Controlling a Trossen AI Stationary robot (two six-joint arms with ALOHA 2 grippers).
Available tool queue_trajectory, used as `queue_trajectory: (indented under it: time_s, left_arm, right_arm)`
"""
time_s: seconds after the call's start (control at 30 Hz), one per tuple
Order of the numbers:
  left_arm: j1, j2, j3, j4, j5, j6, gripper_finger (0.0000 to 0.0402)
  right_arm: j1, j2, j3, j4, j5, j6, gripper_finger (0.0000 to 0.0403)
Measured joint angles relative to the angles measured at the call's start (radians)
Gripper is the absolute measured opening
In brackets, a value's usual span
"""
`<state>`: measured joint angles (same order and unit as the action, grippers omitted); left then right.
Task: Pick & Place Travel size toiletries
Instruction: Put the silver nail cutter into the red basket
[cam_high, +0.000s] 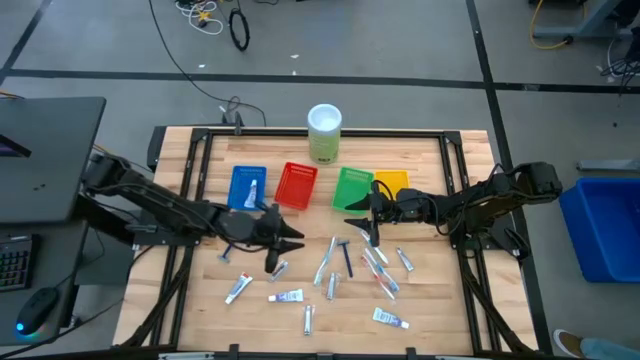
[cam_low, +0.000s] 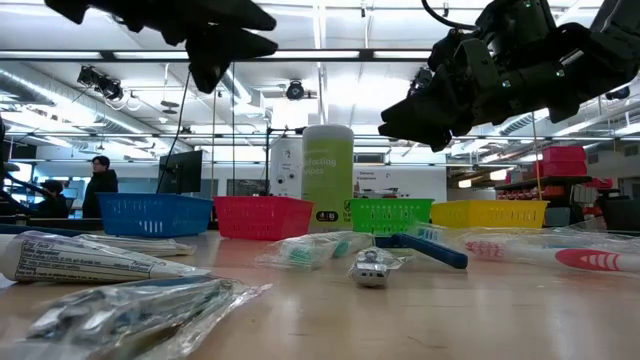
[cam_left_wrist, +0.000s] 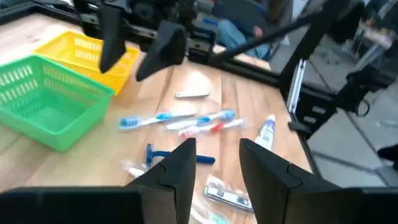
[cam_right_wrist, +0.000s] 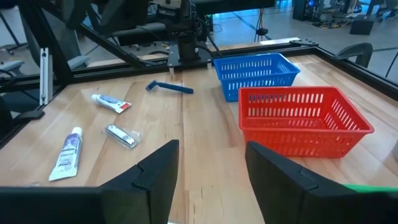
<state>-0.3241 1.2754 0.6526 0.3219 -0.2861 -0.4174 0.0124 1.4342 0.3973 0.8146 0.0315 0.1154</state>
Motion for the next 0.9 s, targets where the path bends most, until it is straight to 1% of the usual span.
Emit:
queue_trajectory:
  time_s: [0.13, 0.27, 0.4, 0.53, 0.77, 0.9]
  left_arm:
    - [0.000, 0.041, 0.064, -0.143, 0.002, 0.032, 0.0150]
    - [0.000, 0.054, 0.100, -0.271, 0.008, -0.003, 0.0160]
    - [-0.004, 0.053, 0.105, -0.338, 0.028, -0.085, 0.0162]
    - [-0.031, 0.053, 0.105, -0.407, 0.037, -0.153, 0.0160]
    - [-0.098, 0.054, 0.105, -0.539, -0.020, -0.246, 0.0158]
    - [-0.132, 0.091, 0.103, -0.568, -0.035, -0.305, 0.0159]
  right_arm:
    - [0.000, 0.000, 0.000, -0.003, 0.000, 0.000, 0.0204]
    - [0.000, 0.000, 0.000, -0.002, 0.000, 0.000, 0.0209]
    - [0.000, 0.000, 0.000, -0.003, 0.000, 0.000, 0.0204]
    - [0.000, 0.000, 0.001, -0.004, 0.000, 0.000, 0.0197]
    - [0.000, 0.000, 0.001, -0.006, 0.000, 0.000, 0.0191]
    - [0.000, 0.000, 0.001, -0.006, 0.000, 0.000, 0.0190]
